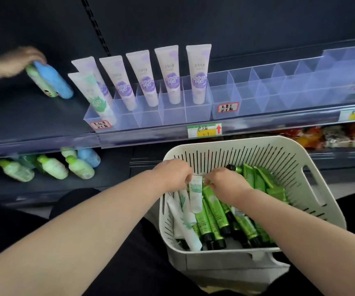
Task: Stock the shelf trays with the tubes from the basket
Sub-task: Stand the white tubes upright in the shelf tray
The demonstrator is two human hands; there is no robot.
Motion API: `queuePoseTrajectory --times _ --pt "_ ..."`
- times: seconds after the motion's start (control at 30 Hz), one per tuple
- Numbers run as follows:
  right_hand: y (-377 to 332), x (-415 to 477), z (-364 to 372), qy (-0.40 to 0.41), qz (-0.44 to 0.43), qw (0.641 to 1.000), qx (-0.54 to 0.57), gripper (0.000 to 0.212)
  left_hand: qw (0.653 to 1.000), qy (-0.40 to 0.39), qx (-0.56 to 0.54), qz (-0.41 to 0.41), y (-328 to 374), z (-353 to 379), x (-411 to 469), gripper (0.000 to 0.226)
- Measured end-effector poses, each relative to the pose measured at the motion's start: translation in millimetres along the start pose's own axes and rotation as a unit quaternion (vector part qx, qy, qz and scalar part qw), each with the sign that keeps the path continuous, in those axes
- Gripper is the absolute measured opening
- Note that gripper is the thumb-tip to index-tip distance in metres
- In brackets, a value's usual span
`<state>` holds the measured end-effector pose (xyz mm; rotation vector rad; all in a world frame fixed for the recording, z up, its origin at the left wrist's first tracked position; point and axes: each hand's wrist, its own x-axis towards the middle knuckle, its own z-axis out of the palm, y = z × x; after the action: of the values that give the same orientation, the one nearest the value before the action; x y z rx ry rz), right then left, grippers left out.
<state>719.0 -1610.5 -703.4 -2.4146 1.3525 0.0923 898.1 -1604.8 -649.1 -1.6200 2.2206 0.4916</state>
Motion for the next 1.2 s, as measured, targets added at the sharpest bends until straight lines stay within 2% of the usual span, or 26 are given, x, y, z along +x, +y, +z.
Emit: queuePoseTrajectory --times 0.13,0.3,0.47,0.6,0.7,0.8,0.87,0.97,1.03,1.2 --pt "7 -2 4 -0.001 0.012 1.000 0.020 0.030 0.988 -0.127 0.078 0.032 10 1 -4 0.028" --pt "16 -9 8 0.009 0.021 0.999 0.030 0.029 0.944 -0.272 0.184 0.009 35 0 -7 0.029" --pt "19 -11 8 0.009 0.027 0.999 0.042 0.032 0.925 -0.306 0.227 -0.004 45 2 -7 0.033" --pt "22 -11 7 0.007 0.034 0.999 0.042 0.035 0.949 -0.273 0.155 -0.012 43 -9 -11 0.047" --pt "21 -7 7 -0.004 0.036 0.999 0.034 0.035 0.971 -0.193 0.138 0.000 34 -24 -8 0.057" --pt "12 2 12 -0.036 0.018 0.999 0.027 0.040 0.990 -0.123 0.072 -0.017 20 -39 -8 0.057" --pt "3 7 15 -0.084 -0.013 0.996 0.011 0.054 0.995 -0.087 0.031 -0.031 8 -43 -9 0.053" --pt "-15 7 18 -0.161 -0.072 0.981 -0.076 0.070 0.998 -0.043 0.002 -0.053 -9 -41 -14 0.037" --pt "-21 5 22 -0.179 -0.084 0.975 -0.099 0.068 0.997 -0.029 -0.013 -0.072 -16 -37 -16 0.034" --pt "-18 -6 17 -0.205 -0.084 0.973 -0.057 0.048 0.993 0.024 -0.018 -0.111 -14 -34 -14 0.036"
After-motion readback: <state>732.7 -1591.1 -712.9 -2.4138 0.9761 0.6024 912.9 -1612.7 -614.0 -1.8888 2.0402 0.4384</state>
